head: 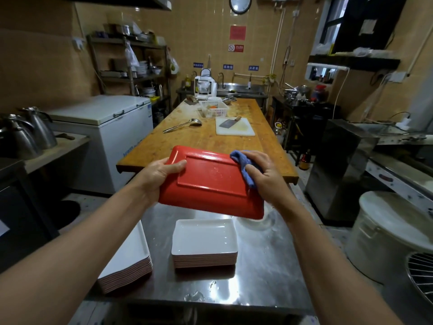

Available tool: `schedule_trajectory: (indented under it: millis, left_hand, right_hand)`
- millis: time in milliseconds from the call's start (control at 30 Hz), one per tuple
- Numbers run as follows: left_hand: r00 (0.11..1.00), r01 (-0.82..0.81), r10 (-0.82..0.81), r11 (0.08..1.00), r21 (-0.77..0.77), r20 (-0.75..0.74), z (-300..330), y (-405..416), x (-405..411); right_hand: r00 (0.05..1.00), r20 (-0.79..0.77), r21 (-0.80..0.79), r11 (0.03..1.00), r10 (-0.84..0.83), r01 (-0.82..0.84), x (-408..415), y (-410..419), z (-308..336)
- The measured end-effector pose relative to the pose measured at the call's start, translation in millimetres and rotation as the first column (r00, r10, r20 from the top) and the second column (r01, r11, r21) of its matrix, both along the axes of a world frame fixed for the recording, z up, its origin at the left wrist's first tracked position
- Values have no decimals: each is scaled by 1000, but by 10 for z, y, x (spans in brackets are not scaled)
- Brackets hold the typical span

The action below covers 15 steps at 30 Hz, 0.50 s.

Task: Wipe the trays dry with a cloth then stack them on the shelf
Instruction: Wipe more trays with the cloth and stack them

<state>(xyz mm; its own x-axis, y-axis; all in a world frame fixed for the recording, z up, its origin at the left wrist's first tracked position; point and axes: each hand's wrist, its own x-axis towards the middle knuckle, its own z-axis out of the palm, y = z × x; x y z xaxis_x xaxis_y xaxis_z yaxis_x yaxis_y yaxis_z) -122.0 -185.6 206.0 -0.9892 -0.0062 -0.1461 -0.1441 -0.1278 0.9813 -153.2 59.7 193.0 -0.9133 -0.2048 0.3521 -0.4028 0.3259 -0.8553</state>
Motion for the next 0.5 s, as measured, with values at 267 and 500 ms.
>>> schedule_trajectory:
  millis: [267, 500]
  left_hand:
    - [974, -193, 174, 973, 125, 145, -15, 174, -91]
    - [981, -181, 163, 967, 181, 109, -32, 381, -65]
  right_hand:
    - [947, -307, 381, 900, -95, 213, 274, -34, -439]
    - [857, -486, 412, 820, -170, 396, 447, -190, -545]
